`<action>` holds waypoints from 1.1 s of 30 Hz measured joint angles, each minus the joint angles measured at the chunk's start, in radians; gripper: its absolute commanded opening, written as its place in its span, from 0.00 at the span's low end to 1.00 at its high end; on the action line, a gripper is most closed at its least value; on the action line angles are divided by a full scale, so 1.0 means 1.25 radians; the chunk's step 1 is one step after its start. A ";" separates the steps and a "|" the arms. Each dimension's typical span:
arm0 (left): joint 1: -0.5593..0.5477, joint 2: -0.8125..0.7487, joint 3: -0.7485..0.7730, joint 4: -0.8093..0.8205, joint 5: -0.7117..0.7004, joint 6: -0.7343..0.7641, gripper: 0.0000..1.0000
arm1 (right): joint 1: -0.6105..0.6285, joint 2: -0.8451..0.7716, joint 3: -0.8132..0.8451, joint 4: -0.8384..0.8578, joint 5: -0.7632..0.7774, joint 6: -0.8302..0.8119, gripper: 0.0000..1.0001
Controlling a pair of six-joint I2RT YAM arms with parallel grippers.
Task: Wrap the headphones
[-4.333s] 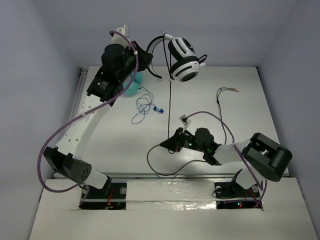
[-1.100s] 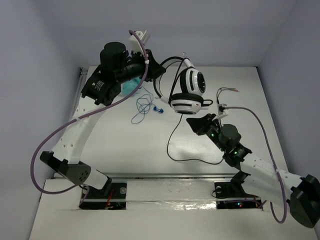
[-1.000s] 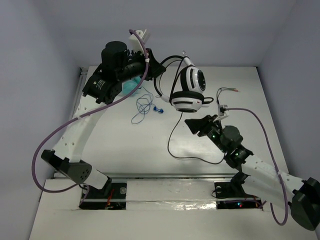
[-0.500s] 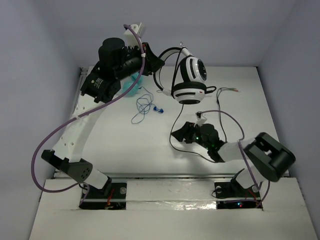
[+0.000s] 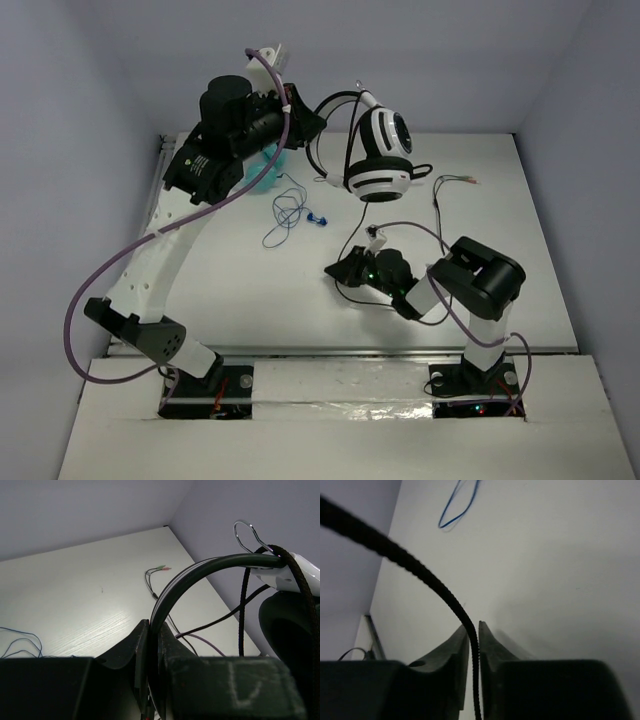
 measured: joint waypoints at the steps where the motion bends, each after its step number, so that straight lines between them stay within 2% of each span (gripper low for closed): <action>1: 0.001 0.002 0.000 0.000 -0.010 -0.002 0.00 | 0.013 0.001 0.000 0.008 -0.004 0.006 0.06; 3: 0.005 0.005 0.000 0.002 -0.034 -0.010 0.00 | 0.037 0.000 -0.003 0.034 -0.021 0.015 0.00; 8: 0.039 0.009 -0.004 0.030 -0.136 -0.040 0.00 | 0.101 -0.030 -0.041 0.053 -0.053 0.025 0.00; 14: 0.075 0.009 -0.052 0.071 -0.300 -0.051 0.00 | 0.227 -0.181 -0.071 -0.075 -0.032 0.009 0.00; 19: 0.087 0.025 -0.099 0.080 -0.417 -0.049 0.00 | 0.353 -0.329 0.006 -0.340 0.048 -0.043 0.00; 25: 0.092 0.095 -0.121 0.083 -0.521 -0.028 0.00 | 0.484 -0.467 0.193 -0.704 0.173 -0.112 0.00; 33: 0.093 0.117 -0.290 0.075 -0.581 0.032 0.00 | 0.514 -0.602 0.403 -1.129 0.348 -0.204 0.00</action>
